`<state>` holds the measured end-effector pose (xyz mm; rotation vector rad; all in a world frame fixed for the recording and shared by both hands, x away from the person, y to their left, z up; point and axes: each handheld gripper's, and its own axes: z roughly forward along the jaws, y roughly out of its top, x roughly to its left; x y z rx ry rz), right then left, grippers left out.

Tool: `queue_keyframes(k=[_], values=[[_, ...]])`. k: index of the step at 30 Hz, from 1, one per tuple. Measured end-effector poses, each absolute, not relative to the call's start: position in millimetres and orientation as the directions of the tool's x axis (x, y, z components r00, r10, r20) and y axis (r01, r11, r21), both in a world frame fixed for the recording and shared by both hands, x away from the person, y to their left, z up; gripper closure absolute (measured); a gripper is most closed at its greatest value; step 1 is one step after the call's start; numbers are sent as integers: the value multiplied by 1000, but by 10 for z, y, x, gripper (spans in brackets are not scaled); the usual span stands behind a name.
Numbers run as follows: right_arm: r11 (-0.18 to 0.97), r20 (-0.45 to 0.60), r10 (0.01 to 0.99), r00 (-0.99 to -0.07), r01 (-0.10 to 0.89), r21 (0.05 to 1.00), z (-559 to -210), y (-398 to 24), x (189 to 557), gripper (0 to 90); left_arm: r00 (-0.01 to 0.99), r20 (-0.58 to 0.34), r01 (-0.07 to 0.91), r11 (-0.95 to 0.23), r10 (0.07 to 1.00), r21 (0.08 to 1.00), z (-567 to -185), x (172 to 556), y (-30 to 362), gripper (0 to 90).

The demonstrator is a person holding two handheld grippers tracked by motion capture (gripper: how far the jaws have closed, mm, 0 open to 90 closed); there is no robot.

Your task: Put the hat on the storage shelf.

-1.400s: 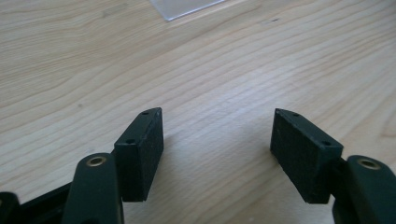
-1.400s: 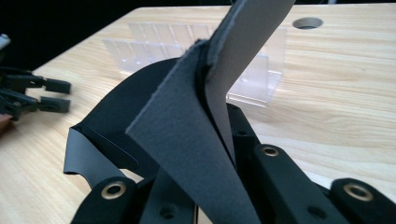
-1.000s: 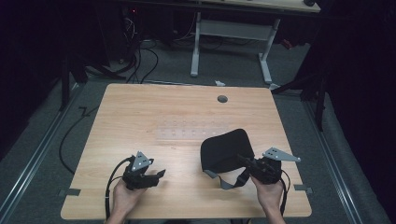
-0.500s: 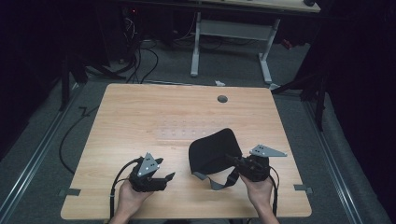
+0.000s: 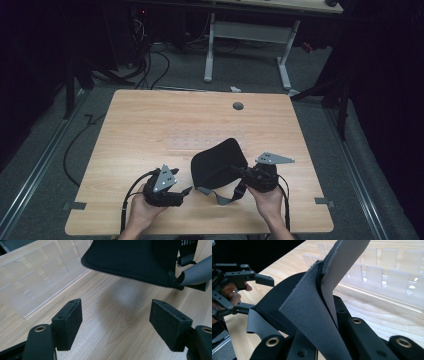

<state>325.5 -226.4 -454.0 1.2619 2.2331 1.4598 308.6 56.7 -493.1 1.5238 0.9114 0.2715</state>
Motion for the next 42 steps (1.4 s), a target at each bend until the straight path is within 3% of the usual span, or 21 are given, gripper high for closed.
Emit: queue_keyframes(k=[27, 42], values=[[234, 280, 705, -651, 587, 775, -4502, -1995, 3349, 841, 676, -286, 324, 75, 679, 943, -4907, 3065, 497, 272], [249, 295, 666, -685, 577, 778, -4455, -1833, 3373, 837, 677, -238, 286, 49, 697, 957, -4898, 3063, 476, 402]])
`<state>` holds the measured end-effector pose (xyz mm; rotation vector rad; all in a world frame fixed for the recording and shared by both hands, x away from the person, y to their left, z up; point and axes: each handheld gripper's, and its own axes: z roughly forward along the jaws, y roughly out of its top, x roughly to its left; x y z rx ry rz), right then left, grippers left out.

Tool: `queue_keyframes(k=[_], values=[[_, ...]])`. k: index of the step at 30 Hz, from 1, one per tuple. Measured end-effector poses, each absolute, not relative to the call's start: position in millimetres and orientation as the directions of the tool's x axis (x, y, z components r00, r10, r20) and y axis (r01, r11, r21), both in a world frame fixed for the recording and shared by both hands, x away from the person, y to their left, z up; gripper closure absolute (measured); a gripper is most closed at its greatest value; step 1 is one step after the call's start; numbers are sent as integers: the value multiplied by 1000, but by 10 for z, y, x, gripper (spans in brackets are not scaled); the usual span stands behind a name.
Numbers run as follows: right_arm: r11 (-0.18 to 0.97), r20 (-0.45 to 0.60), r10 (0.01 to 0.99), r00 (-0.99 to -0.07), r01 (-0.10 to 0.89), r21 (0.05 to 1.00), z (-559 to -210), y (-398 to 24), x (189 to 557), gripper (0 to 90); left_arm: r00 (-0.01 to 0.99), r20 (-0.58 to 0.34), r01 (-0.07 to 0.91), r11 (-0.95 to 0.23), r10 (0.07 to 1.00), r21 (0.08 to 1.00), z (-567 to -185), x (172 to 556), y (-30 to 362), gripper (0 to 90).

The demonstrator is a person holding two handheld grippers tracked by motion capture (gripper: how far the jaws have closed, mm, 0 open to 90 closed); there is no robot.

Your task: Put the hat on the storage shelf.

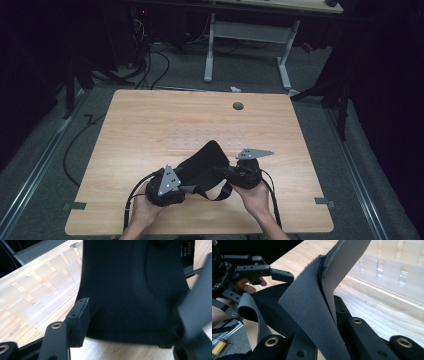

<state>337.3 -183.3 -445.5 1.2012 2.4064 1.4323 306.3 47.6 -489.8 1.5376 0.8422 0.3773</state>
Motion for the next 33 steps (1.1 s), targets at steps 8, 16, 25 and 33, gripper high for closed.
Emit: queue_keyframes(k=[8, 16, 25, 33], values=[[246, 304, 647, -699, 570, 784, -4441, -1776, 3384, 825, 679, -237, 300, 32, 695, 953, -4896, 3066, 486, 528], [232, 311, 643, -699, 565, 792, -4433, -1791, 3386, 794, 719, -245, 315, 10, 651, 949, -4848, 3013, 500, 720], [220, 321, 646, -693, 571, 791, -4428, -1827, 3401, 739, 752, -319, 388, 4, 576, 922, -4785, 2967, 523, 831], [178, 324, 660, -678, 559, 809, -4429, -1898, 3396, 607, 761, -334, 410, -13, 555, 912, -4786, 2938, 509, 858]])
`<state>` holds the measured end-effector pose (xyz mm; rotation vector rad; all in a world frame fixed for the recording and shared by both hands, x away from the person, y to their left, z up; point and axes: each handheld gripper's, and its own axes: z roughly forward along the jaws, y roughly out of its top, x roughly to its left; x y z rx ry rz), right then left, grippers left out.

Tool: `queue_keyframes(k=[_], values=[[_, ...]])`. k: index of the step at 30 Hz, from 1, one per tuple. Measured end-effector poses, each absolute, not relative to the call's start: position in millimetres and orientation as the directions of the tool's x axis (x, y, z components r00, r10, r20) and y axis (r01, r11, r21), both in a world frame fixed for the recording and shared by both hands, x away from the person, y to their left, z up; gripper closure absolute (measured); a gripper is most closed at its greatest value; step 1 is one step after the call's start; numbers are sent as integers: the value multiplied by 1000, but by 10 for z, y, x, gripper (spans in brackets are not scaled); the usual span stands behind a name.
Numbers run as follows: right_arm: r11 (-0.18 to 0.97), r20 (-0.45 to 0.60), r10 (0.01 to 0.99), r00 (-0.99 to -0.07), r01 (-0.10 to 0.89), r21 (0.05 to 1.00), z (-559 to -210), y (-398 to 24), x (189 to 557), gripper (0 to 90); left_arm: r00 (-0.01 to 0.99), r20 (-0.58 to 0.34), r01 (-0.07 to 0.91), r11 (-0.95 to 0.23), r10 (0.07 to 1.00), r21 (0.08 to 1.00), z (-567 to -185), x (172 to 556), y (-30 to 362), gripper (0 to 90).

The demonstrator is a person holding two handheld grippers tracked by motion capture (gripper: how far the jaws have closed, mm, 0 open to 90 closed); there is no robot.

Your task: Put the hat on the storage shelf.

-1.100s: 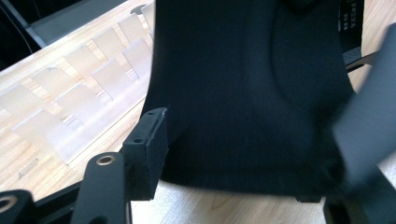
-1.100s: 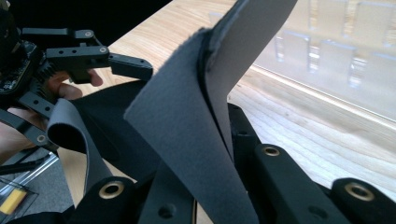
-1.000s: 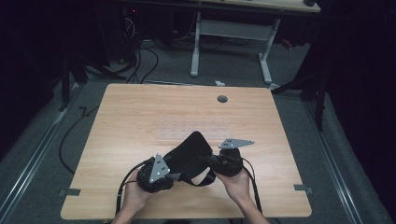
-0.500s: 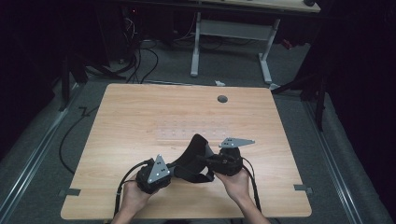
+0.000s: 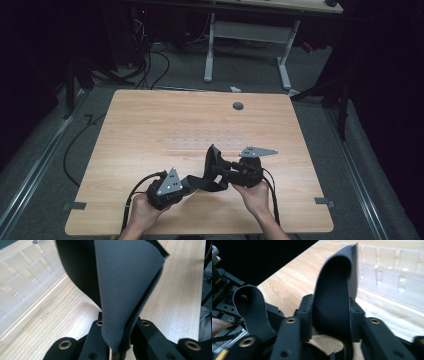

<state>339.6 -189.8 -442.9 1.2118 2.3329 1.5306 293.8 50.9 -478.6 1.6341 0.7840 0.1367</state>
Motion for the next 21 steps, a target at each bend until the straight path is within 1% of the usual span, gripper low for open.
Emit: queue_keyframes(k=[3, 8, 12, 16, 21], values=[[138, 326, 661, -676, 537, 832, -4402, -1982, 3376, 569, 752, -354, 420, 9, 557, 907, -4775, 2961, 552, 858], [147, 279, 714, -643, 527, 837, -4457, -2120, 3364, 535, 733, -387, 429, 61, 559, 901, -4720, 2989, 626, 858], [177, 228, 767, -600, 540, 823, -4626, -2225, 3384, 520, 720, -412, 441, 89, 559, 893, -4696, 3008, 676, 858], [175, 210, 812, -544, 571, 802, -4817, -2340, 3426, 500, 699, -440, 459, 119, 564, 880, -4672, 3035, 725, 856], [187, 144, 874, -464, 594, 782, -5006, -2472, 3489, 466, 678, -480, 474, 168, 557, 864, -4625, 3071, 797, 856]])
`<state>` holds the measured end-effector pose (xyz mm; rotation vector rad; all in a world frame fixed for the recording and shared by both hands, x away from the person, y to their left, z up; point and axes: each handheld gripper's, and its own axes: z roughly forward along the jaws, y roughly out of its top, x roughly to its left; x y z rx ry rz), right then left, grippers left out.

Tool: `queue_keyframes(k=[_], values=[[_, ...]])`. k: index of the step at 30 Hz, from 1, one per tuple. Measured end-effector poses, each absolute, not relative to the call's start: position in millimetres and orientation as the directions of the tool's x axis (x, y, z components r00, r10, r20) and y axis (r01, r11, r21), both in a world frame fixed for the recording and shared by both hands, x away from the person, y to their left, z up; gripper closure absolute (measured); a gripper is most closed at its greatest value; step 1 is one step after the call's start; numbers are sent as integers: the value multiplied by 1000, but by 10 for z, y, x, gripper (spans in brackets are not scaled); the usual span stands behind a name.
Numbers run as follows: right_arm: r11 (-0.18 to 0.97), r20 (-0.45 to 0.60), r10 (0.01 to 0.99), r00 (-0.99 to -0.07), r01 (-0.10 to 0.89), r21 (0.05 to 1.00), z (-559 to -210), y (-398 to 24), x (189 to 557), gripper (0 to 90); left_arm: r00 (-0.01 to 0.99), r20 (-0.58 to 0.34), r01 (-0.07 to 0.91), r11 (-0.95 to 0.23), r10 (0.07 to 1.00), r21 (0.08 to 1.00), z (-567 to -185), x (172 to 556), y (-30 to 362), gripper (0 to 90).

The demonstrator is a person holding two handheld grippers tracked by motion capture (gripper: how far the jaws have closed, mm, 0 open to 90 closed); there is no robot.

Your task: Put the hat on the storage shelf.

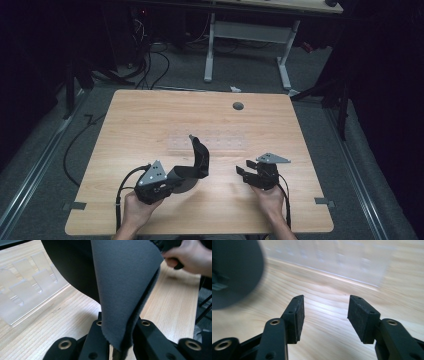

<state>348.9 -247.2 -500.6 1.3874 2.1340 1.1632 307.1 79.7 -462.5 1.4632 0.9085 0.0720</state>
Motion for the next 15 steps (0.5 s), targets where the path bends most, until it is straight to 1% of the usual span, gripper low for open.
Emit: queue_keyframes(k=[6, 11, 15], values=[[205, 74, 912, -402, 607, 768, -5131, -2570, 3525, 443, 648, -500, 487, 192, 574, 852, -4613, 3116, 851, 855], [252, -3, 923, -386, 596, 762, -5190, -2617, 3534, 452, 624, -564, 520, 252, 541, 816, -4556, 3154, 924, 854], [253, -17, 931, -366, 609, 751, -5238, -2633, 3548, 454, 600, -574, 524, 268, 558, 808, -4549, 3197, 965, 853]])
